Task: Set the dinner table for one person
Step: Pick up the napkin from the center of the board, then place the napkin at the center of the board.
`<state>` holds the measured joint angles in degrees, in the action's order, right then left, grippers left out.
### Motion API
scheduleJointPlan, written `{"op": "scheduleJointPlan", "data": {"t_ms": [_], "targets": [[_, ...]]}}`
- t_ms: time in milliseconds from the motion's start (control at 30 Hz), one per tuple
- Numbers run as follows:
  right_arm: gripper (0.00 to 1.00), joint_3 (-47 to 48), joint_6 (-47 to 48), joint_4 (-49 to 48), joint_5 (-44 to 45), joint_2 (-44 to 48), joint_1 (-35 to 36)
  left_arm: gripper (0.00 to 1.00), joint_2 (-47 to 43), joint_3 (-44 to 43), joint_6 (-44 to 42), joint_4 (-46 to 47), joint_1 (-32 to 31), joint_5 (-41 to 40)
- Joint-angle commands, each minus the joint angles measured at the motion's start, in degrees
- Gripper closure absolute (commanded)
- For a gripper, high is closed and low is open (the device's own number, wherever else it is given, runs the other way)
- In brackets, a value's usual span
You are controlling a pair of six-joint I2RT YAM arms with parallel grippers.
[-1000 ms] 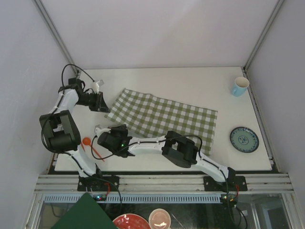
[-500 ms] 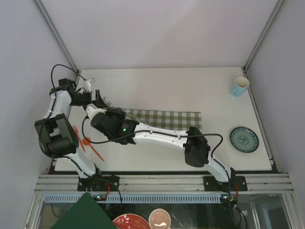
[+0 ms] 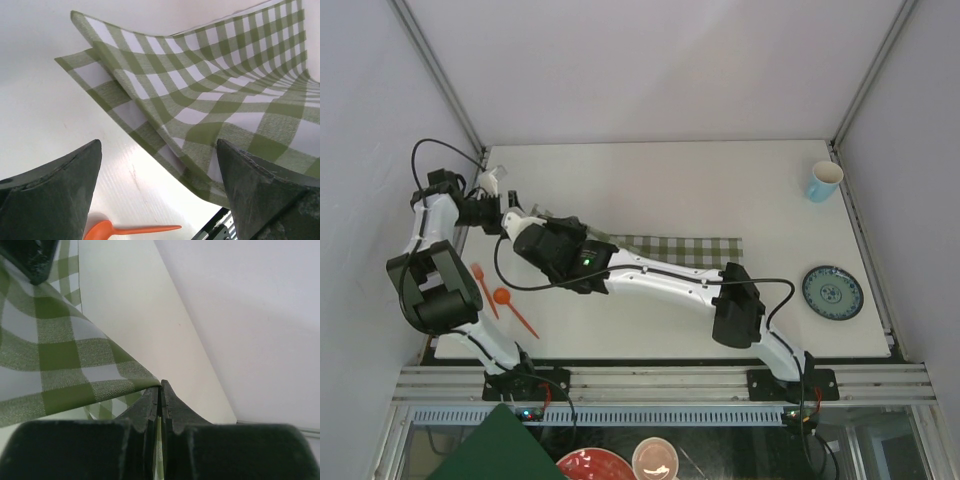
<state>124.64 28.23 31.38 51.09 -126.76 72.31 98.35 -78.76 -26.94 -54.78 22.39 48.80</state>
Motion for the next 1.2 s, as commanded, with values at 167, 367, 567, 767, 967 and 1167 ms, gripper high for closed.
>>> {"op": "scheduleJointPlan", "data": {"t_ms": [167, 367, 567, 767, 967, 1167], "targets": [[1.0, 3.1, 2.1, -3.6, 3.1, 10.4, -0.8, 0.0, -1.2, 1.4, -3.1, 1.6, 2.2, -3.5], [1.0, 1.8, 5.9, -8.2, 4.2, 15.6, 1.8, 0.0, 2.4, 0.7, -3.2, 2.7, 2.6, -4.1], [1.0, -2.7, 16.0, -20.6, 6.5, 20.5, 4.7, 0.0, 3.0, 1.8, -2.0, 5.0, 2.8, -5.9], [1.0, -6.7, 26.0, -32.7, 8.3, 24.4, 9.6, 0.0, 3.6, 1.3, -1.6, 5.5, 2.8, -7.9], [1.0, -7.6, 33.0, -42.1, 10.0, 26.7, 10.1, 0.0, 2.5, 2.2, -0.5, 6.4, 2.9, -8.9], [1.0, -4.2, 19.4, -26.1, 6.8, 28.3, -4.1, 0.0, 0.2, 5.4, -0.6, 8.3, 2.9, -10.2]]}}
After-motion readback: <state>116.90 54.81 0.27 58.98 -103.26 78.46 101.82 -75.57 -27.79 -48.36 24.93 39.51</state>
